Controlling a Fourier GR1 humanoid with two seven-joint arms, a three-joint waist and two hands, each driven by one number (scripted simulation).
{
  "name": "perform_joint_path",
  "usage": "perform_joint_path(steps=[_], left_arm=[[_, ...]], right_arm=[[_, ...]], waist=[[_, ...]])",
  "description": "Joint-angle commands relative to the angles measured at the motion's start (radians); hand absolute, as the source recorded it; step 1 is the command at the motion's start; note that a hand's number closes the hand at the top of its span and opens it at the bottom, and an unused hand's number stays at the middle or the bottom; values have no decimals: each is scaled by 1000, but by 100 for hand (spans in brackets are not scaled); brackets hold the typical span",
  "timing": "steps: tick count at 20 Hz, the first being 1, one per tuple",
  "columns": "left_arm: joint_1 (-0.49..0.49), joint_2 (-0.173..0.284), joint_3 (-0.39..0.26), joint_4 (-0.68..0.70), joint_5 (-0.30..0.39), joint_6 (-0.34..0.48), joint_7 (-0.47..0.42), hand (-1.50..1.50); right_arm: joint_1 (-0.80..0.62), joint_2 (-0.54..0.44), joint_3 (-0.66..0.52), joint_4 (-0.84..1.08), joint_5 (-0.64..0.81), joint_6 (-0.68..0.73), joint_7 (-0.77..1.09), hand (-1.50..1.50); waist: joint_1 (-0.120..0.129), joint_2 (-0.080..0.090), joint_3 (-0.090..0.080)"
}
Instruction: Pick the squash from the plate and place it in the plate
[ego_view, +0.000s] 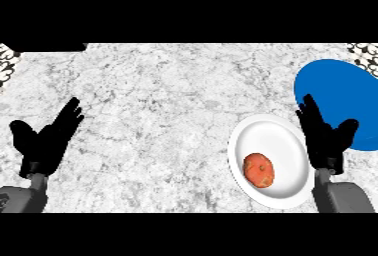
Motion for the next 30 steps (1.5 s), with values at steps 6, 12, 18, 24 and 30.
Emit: perform_joint_path(steps=[6,12,18,24,30], left_arm=[[36,-114,-66,62,-14,46,43,0],[77,-208,-132,13,-38,62,14,0],[111,-231,-133,-40,-67,77,62,0],[89,-209,-94,8,-38,30,51,0],[107,-173,-54,-5,-19,-7,60,0]], right_arm=[[-278,-155,-85,-47,-241,447,-164,150],[-204,-187,-181,346,-35,350,-588,-150],[-233,-289,-190,495,-14,580,-748,-150],[-197,-447,-32,392,174,664,-667,-150],[-184,-521,64,241,275,729,-585,-150]], waist=[[48,-34,5],[40,-34,3],[26,-43,0],[21,-45,-2],[11,-48,-2]])
